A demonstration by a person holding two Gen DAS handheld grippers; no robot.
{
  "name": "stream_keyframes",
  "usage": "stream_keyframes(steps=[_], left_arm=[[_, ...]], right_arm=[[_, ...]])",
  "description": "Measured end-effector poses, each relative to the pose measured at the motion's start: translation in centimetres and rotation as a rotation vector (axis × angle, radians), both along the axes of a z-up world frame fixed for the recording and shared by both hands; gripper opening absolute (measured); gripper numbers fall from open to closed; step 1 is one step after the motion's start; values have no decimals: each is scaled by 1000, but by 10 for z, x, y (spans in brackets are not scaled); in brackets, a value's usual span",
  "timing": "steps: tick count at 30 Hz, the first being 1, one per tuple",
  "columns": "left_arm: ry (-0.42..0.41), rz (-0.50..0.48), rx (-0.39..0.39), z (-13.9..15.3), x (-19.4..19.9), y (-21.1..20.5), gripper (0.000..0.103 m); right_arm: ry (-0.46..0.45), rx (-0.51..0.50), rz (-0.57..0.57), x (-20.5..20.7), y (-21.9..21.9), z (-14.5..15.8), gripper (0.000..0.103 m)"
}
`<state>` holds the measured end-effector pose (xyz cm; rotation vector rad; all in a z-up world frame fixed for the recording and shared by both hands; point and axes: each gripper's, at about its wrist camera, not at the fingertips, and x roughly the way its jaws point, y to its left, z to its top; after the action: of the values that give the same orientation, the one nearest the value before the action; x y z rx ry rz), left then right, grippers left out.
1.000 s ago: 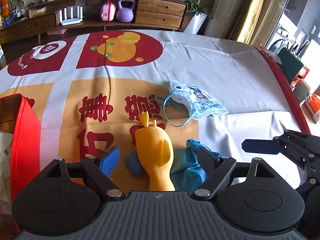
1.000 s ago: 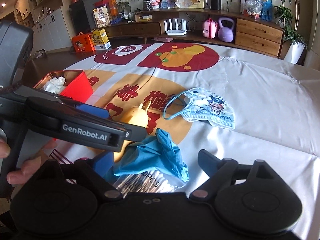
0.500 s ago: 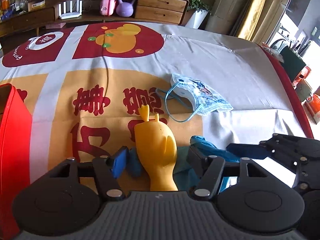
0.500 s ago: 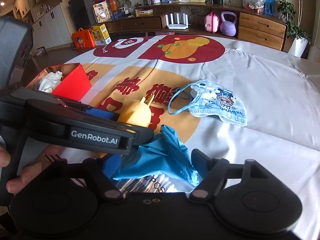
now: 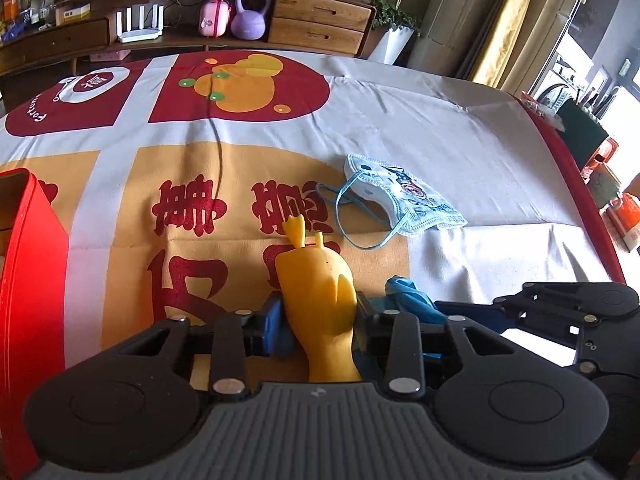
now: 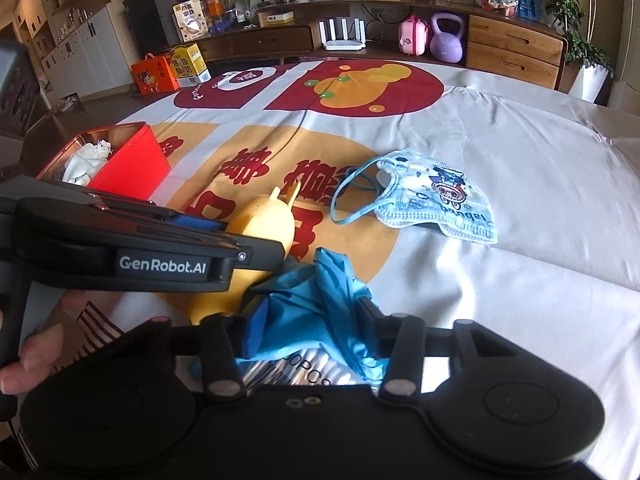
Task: Organize soft objects
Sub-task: 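Grasp the yellow rubber duck with the left gripper while the right gripper grasps the blue glove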
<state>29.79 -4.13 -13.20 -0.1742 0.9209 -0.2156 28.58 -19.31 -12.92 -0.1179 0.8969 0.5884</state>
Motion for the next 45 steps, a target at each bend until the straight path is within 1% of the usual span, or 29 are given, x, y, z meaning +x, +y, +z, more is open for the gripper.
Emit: stream_keyframes(steps=[1,3,9,14,25,27,29,30,31,32,34,35,36,38,40,42,45], left_arm=[[-3,0,0,0,-1,0,34],[-7,1,-3,1,-2,1,32],[-12,15,-20,5,-10,9,31],[-12,28,-40,12,-17,17,31],[-46,52,-71,40,-43,36,30],[-53,62,-88,45,-49,42,30],[-62,66,-94,50,-53,46,30],[-64,67,-94,51,-54,48,30],[-63,68,-93,52,-56,49,30],[-61,75,-86,53,-56,50,30],[-61,84,-89,54,-58,53,30],[-62,84,-88,54,-60,54,30],[-63,85,-86,54,-61,55,30],[-59,87,-87,53,-62,57,30],[-50,94,-90,50,-61,60,30],[-43,96,-91,48,-60,62,30],[-31,101,-91,42,-57,65,30]], right_arm=[[0,-1,2,-1,1,0,37],[-2,-1,2,-2,2,0,30],[-13,8,-8,-8,5,5,17],[-25,28,-23,-14,4,14,13],[-73,63,-48,-32,0,46,10],[-81,72,-54,-36,-3,53,9],[-76,75,-35,-38,-2,56,10],[-70,65,-23,-39,0,55,16],[-73,54,-14,-40,4,54,19],[-79,47,-10,-41,7,53,25],[-74,44,12,-41,13,50,27],[-72,36,16,-39,17,47,35],[-74,23,17,-37,21,45,49],[-85,17,30,-34,27,41,62],[-79,12,54,-28,34,37,65],[-76,-5,82,-23,42,31,72],[-73,-35,115,-18,52,21,78]])
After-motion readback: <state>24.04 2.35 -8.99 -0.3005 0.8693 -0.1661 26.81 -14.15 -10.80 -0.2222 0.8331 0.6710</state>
